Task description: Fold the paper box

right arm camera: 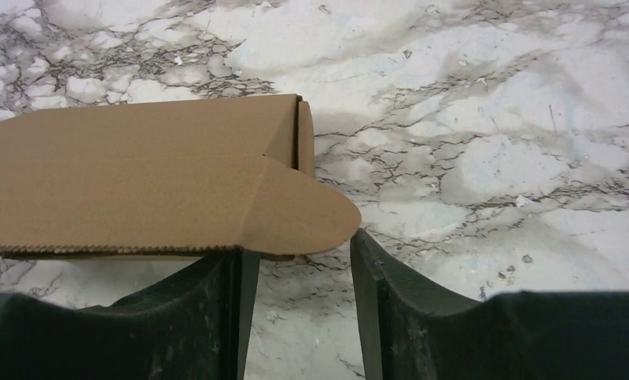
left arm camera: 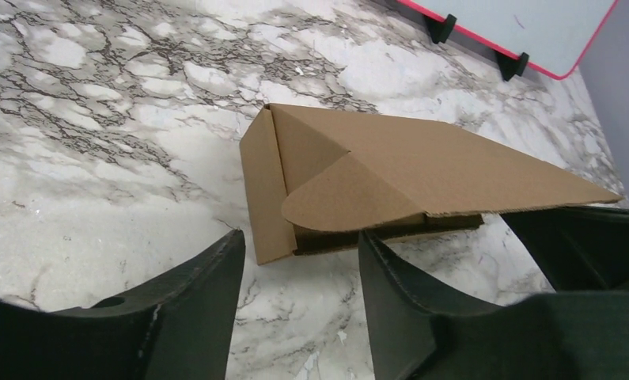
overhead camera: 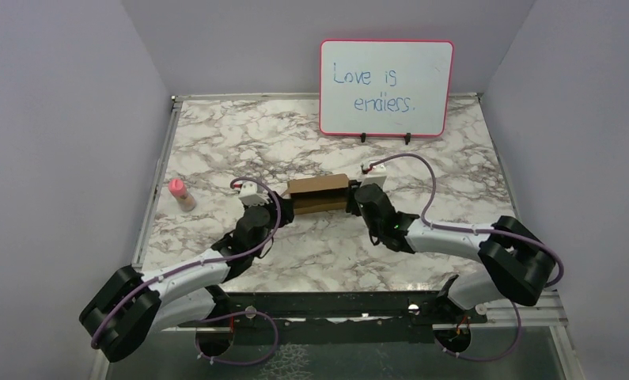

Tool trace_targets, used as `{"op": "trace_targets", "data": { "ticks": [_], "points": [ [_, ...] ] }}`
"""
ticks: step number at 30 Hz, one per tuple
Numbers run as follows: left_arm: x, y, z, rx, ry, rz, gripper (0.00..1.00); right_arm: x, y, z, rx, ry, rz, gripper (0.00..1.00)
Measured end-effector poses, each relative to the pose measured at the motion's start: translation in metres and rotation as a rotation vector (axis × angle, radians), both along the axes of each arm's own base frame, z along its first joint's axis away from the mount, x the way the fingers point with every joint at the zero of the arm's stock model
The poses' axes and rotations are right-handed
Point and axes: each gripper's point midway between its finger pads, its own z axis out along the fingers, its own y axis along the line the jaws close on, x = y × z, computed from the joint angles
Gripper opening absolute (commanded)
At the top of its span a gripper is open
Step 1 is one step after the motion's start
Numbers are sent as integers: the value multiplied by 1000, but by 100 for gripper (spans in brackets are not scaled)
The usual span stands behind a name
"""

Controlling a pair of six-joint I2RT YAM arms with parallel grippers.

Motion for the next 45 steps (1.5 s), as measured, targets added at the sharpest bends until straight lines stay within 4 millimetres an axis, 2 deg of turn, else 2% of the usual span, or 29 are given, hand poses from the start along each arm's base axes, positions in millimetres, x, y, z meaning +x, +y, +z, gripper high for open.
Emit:
{"op": "trace_targets", "data": {
  "ticks": [4, 9, 12, 14, 18, 23, 27, 28, 29, 32, 36, 41, 45],
  "points": [
    [-11, 3, 12, -31, -11, -26, 71, -9, -8, 10, 14, 1, 4, 66],
    [-24, 14, 29, -7, -38, -53, 98, -21, -22, 22, 15, 2, 7, 80],
    [-29, 23, 41, 50, -65, -59, 99, -26, -29, 28, -7, 9, 6, 90],
    [-29, 29, 56, 72, -91, -51, 99, -27, -33, 34, -27, 9, 2, 93],
    [-22, 31, 83, 73, -131, -36, 99, -19, -34, 62, -33, -38, 3, 95],
    [6, 32, 94, 110, -93, -1, 97, 2, -35, 107, 22, -107, -10, 95],
    [33, 44, 87, 98, -33, 11, 91, 26, -35, 119, 54, -102, -14, 96],
    [49, 52, 72, 90, 31, 4, 86, 31, -34, 119, 59, -93, -11, 95],
    [49, 52, 71, 90, 32, 1, 85, 50, -26, 109, 60, -36, 7, 94],
    [52, 39, 62, 73, 60, -62, 81, 53, -24, 89, 53, 25, 30, 92],
    [51, 24, 43, 60, 120, -132, 75, 52, -17, 56, 33, 116, 62, 89],
    [48, 12, 33, 36, 150, -193, 61, 45, -16, 36, 27, 169, 85, 87],
    [43, 8, 23, 23, 168, -220, 54, 35, -18, 19, 25, 209, 95, 85]
  ]
}}
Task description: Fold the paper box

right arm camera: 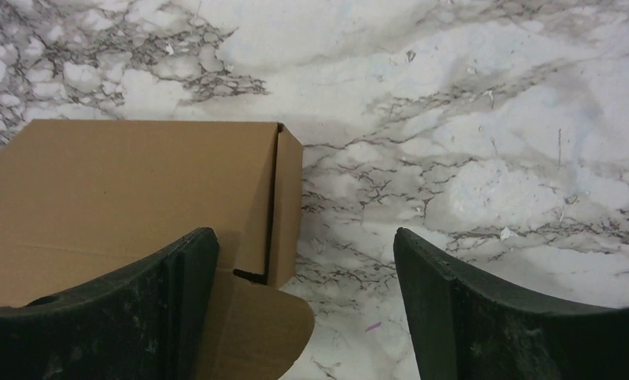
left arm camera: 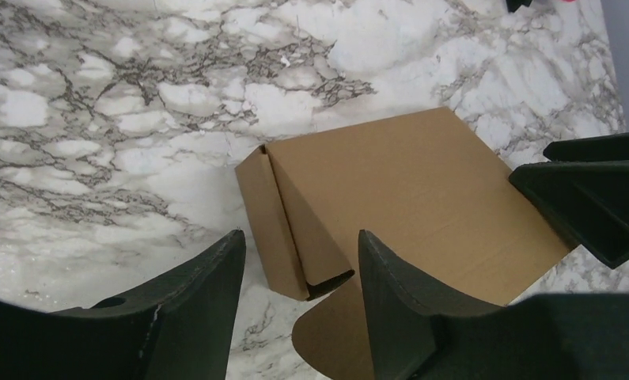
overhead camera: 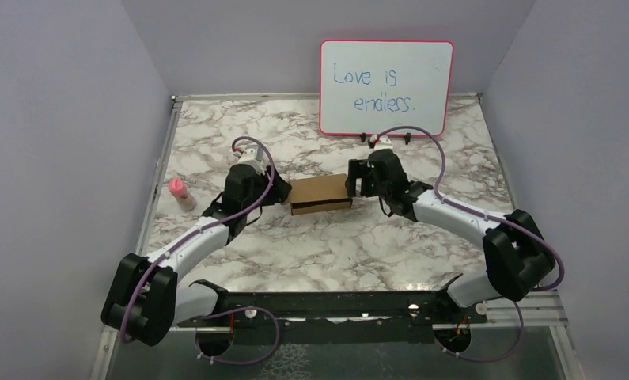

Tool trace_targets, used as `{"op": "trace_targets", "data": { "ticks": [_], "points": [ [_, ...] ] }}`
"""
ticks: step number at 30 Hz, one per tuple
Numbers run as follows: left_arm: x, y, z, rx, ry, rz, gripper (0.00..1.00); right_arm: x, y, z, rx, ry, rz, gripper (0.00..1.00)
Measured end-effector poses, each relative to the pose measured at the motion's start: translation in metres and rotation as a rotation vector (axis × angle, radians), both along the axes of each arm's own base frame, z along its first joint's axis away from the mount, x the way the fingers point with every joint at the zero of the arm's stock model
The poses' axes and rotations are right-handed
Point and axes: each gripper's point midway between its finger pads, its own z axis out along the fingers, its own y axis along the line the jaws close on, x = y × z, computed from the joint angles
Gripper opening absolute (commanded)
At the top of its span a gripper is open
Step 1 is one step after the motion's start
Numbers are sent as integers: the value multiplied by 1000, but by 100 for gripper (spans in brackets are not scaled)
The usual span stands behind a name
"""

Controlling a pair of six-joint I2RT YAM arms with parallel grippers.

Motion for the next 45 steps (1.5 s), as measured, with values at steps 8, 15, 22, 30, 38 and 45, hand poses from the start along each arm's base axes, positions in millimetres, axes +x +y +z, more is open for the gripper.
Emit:
{"op": "trace_targets", "data": {
  "ticks": [8, 15, 22, 30, 38, 45],
  "points": [
    [-14, -1, -35, -4, 83, -20, 51, -12, -1, -19, 10, 45, 15, 76],
    [-13, -6, -44, -17, 103, -35, 48, -15, 2, -29, 22, 67, 28, 70],
    [-13, -9, -53, -19, 125, -47, 40, -18, 4, -37, 30, 76, 34, 63],
    [-15, -10, -67, -21, 140, -54, 38, -22, 7, -52, 63, 85, 39, 51],
    [-16, -9, -65, -29, 125, -55, 42, -24, 12, -49, 96, 78, 59, 50],
    [-21, -7, -45, -47, 79, -52, 47, -33, 5, -41, 125, 50, 60, 49]
  ]
}}
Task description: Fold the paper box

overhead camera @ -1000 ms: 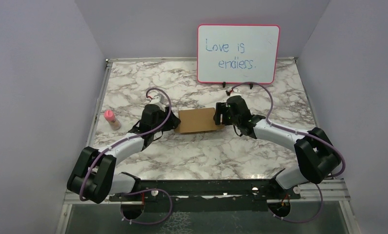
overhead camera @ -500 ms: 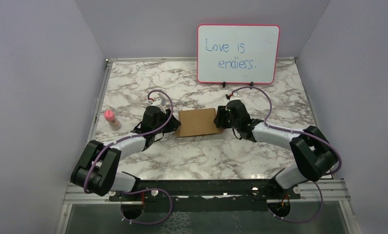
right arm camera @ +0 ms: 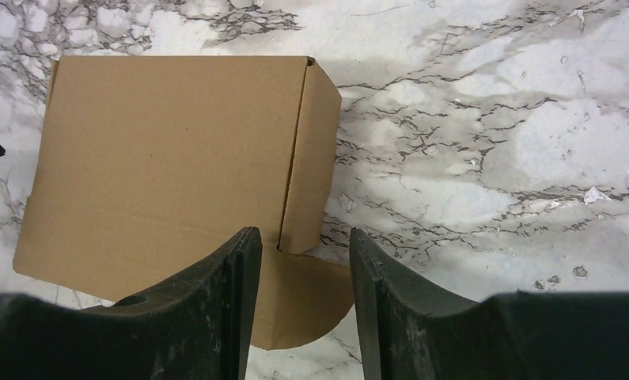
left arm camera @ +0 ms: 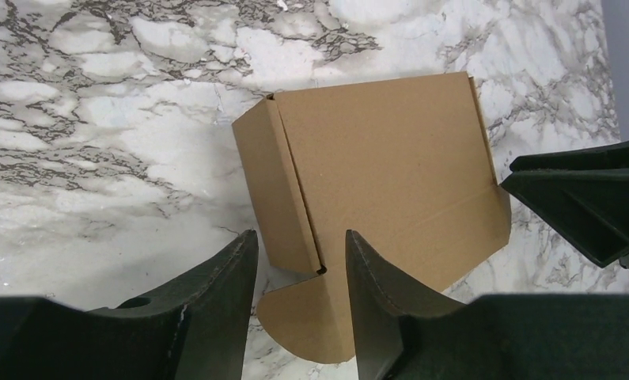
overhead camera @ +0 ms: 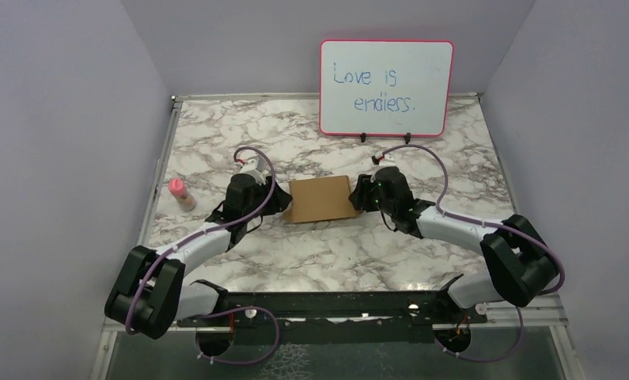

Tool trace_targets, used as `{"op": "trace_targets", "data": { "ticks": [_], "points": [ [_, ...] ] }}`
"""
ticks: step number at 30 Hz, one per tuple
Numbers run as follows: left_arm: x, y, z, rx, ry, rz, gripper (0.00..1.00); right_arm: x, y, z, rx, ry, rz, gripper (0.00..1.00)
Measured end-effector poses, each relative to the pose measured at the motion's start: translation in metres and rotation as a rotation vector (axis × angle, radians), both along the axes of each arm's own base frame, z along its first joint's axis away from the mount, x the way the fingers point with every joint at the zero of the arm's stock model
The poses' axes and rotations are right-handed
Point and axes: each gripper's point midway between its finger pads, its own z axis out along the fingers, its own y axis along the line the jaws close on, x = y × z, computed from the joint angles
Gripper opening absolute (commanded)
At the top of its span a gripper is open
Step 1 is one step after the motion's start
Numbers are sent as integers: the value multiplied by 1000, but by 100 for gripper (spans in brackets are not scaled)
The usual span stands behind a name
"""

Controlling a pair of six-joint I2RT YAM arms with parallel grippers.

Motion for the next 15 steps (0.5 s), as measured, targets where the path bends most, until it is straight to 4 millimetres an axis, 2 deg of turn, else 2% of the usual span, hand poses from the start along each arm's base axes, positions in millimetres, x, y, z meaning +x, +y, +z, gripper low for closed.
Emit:
{"op": "trace_targets", "data": {
  "ticks": [5, 10, 12, 15],
  "points": [
    [2, -2, 5, -18, -17, 2, 47, 1, 5, 6, 35, -20, 9, 49],
    [3, -7, -13, -23, 27, -14, 44, 3, 7, 5, 53, -34, 14, 46],
    [2, -9, -22, -22, 53, -21, 42, 1, 7, -1, 49, -25, 14, 45],
    [4, -12, -23, -36, 53, -29, 38, -2, 6, -9, 44, -5, 16, 43]
  ]
}}
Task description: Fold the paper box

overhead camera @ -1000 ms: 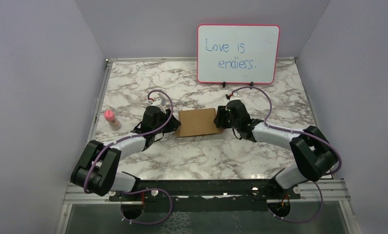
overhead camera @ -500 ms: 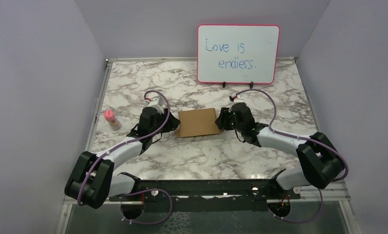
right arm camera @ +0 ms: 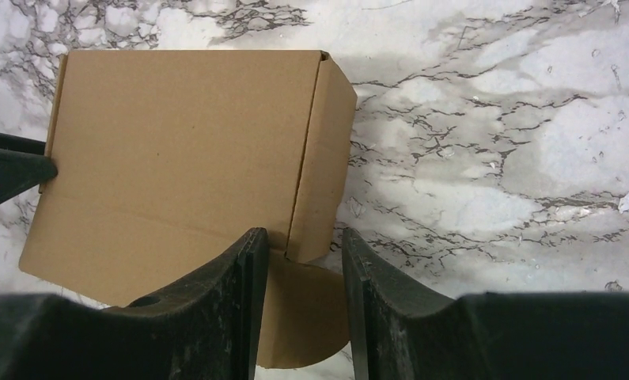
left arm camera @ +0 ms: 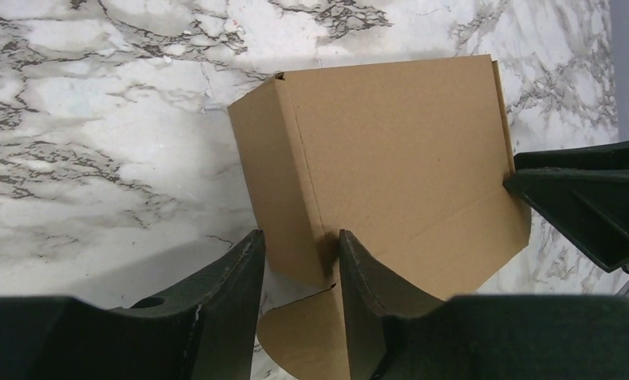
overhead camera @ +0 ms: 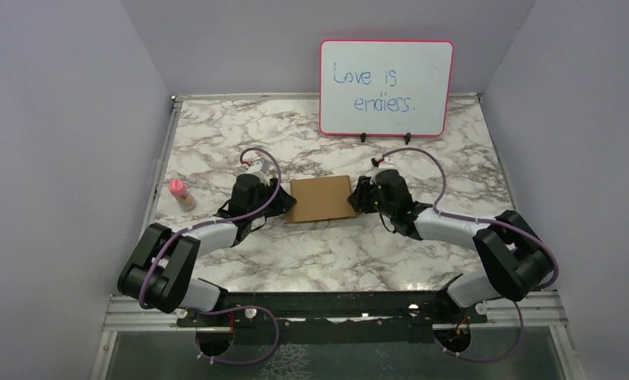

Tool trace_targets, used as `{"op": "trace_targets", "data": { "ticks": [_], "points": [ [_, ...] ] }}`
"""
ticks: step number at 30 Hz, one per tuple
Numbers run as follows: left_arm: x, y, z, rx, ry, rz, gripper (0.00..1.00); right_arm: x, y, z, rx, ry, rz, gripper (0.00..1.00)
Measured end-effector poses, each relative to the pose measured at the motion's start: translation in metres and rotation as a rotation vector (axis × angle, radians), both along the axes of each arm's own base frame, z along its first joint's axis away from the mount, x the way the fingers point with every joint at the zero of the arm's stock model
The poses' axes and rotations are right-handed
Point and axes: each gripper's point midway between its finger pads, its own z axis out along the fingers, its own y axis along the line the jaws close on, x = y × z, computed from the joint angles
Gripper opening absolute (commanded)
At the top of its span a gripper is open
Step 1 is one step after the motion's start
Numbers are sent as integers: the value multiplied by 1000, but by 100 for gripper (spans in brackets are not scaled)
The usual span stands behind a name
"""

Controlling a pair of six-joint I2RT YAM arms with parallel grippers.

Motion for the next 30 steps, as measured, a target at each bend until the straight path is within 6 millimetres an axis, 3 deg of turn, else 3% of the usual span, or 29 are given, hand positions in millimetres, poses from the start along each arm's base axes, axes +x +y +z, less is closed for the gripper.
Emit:
{"op": "trace_targets", "data": {
  "ticks": [10, 12, 20, 27, 30],
  "points": [
    [7, -4, 1, -13, -25, -8, 37, 0, 4, 2, 16, -7, 25, 43],
    [8, -4, 2, -9, -29, -11, 38, -1, 4, 3, 9, -11, 37, 46],
    [14, -6, 9, -6, -51, -13, 62, -4, 5, 15, -34, -39, 110, 62],
    [21, -3, 14, -15, -57, 6, 63, -3, 13, 31, -63, -103, 210, 75],
    [30, -3, 19, -20, -67, 12, 63, 13, 25, 46, -83, -133, 243, 75]
  ]
}}
